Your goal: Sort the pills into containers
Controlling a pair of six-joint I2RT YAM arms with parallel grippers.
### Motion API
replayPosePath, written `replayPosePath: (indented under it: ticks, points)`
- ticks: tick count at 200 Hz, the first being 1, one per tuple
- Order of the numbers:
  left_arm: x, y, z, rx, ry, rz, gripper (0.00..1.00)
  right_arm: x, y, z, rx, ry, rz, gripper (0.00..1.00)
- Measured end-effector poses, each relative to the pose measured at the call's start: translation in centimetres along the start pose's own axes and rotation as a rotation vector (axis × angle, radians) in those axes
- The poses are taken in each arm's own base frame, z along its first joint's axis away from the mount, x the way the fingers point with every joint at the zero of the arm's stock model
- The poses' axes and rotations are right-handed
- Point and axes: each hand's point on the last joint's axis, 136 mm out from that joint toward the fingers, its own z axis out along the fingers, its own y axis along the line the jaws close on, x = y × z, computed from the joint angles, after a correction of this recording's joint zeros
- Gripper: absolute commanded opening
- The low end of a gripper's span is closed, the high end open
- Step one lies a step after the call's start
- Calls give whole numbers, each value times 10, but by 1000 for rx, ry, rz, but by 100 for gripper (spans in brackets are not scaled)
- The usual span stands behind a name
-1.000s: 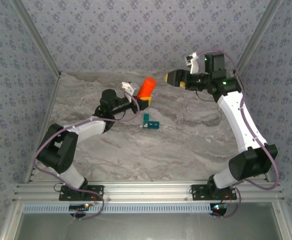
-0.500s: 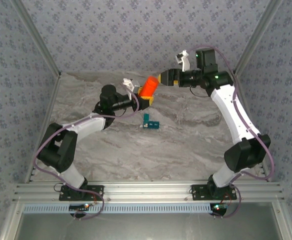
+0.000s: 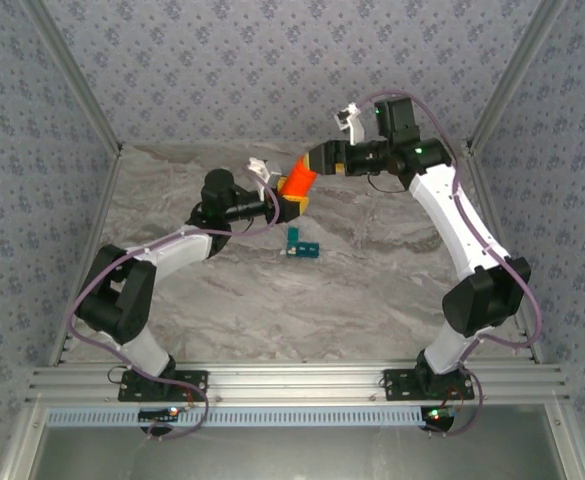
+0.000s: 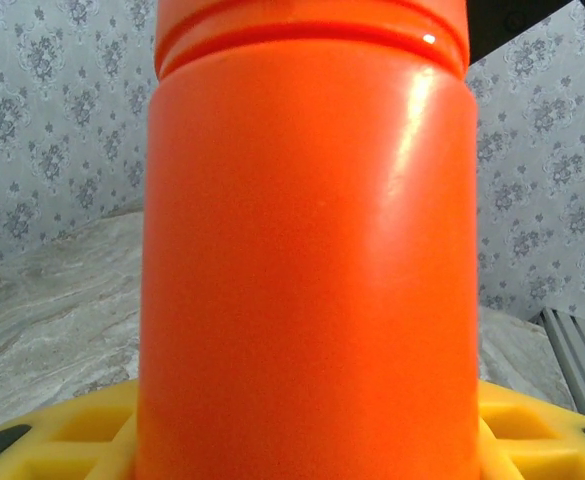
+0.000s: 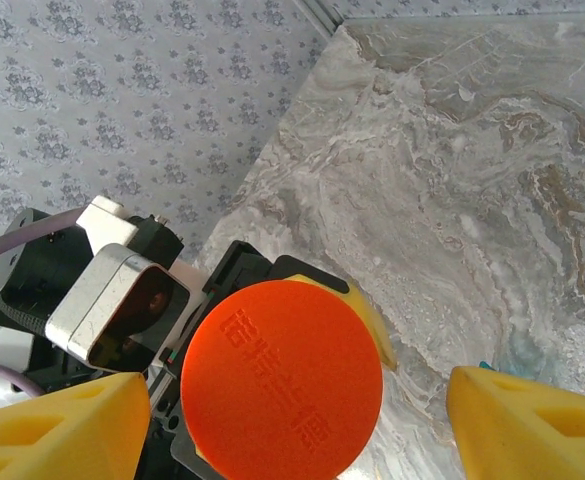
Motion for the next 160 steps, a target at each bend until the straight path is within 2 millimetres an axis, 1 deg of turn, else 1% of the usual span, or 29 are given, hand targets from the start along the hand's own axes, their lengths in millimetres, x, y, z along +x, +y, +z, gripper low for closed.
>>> replayPosePath:
  ticks: [68,88,106,118,131,160]
  points:
    - [1,-2,1,9,2,-7,0,4,-1,8,-19,22,17,70]
    - [2,-1,1,9,5,-10,0,5,0,10,-26,27,21,63]
    - [2,-1,2,9,7,-12,0,5,2,11,-33,29,29,52]
    - [2,-1,2,9,7,-14,0,4,3,10,-38,26,29,46]
    - [1,-1,2,9,6,-18,0,4,3,10,-43,26,30,44]
    - [1,-1,2,6,5,-19,0,3,4,11,-43,23,40,43]
